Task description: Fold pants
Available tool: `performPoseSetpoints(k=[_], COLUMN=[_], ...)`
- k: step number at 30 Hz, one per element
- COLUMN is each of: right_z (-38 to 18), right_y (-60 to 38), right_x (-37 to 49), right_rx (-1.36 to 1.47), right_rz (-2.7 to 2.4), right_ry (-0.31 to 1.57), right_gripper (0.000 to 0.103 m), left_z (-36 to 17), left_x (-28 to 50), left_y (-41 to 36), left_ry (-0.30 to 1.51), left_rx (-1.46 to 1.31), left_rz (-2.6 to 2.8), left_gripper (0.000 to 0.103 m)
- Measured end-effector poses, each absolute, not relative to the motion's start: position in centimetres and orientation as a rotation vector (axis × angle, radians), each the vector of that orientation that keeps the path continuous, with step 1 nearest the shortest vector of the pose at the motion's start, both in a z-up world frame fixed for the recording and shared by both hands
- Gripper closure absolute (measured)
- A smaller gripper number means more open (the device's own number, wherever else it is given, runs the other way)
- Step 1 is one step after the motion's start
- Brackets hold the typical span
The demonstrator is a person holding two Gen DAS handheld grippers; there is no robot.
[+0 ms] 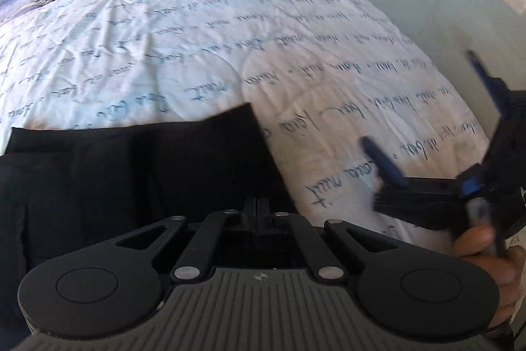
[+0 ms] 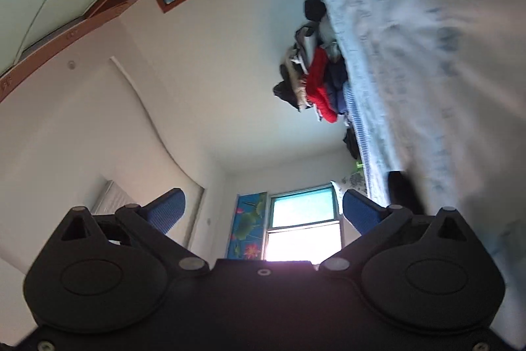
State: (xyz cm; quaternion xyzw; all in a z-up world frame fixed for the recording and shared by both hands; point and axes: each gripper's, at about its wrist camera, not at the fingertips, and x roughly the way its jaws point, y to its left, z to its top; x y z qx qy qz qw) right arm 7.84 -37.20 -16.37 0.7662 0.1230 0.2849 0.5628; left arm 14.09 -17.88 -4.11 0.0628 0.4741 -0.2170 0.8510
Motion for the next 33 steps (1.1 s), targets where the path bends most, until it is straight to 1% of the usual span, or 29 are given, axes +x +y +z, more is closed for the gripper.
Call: performPoseSetpoints(k=[1,2,5,7,9,10,11,12,13,14,16,19,21,23,25,28,33], right_z=[-15.9,-15.5,-15.5,-15.2,-14.7,-14.1,-13.4,-12.6,-11.7,-11.0,-9.6,-7.9,-7.7,-8.4,-8.3,-7.1,-7.6], right_y=[-36.6,-35.9,-35.4,-34.8,-34.2,-33.6,-32.9,-31.8,-30.6,-29.2,-26.4,-23.2,-22.0,-21.3,-21.0,-21.2,-21.3], right_x=[8.1,8.6,9.1,9.3,9.7,9.9,10.0,10.6,11.3,12.0,13.6,15.5,16.6,17.1,16.7,16.2,16.4], right_rx=[1.763,1.736,1.722,1.724,1.74,1.726,1.683,1.618,1.541,1.433,1.245,1.043,1.016,1.031,0.997,0.95,0.918], right_rz=[0.669,0.695,0.747,0.762,0.806,0.835,0.844,0.835,0.831,0.823,0.776,0.771,0.778,0.793,0.765,0.745,0.675], right_ry=[0.312,0.331,0.398,0.418,0.444,0.476,0.536,0.611,0.679,0.76,0.898,0.981,1.02,1.062,1.077,1.054,1.078], right_gripper=[0.0,0.0,0.0,0.0,0.0,0.0,0.0,0.0,0.0,0.0,0.0,0.0,0.0,0.0,0.0,0.0,0.001], left_z=[-4.0,-3.6,-1.7,-0.7,-0.2,-0.1,-0.2,-0.2,-0.4,-0.6,-0.9,-0.9,-0.6,-0.5,-0.7,-1.3,-2.5], left_x=[13.9,13.7,12.7,12.1,11.5,11.1,10.8,10.4,10.0,9.7,9.7,9.9,9.7,9.8,9.8,9.8,10.2], left_y=[-18.0,-17.8,-15.5,-12.7,-9.3,-7.5,-5.9,-4.3,-3.0,-1.8,0.2,2.7,4.2,5.1,5.9,6.5,7.5], left_ry=[0.996,0.987,0.921,0.878,0.859,0.851,0.844,0.834,0.824,0.82,0.826,0.837,0.822,0.813,0.814,0.817,0.833], left_rx=[0.13,0.122,0.094,0.071,0.023,-0.005,-0.03,-0.058,-0.081,-0.097,-0.114,-0.154,-0.174,-0.187,-0.204,-0.227,-0.273], left_rz=[-0.462,-0.467,-0.433,-0.373,-0.301,-0.262,-0.226,-0.193,-0.163,-0.134,-0.089,-0.055,-0.051,-0.051,-0.057,-0.094,-0.146], left_gripper=[0.09,0.084,0.076,0.076,0.073,0.068,0.06,0.055,0.043,0.036,0.036,0.036,0.035,0.031,0.029,0.028,0.028])
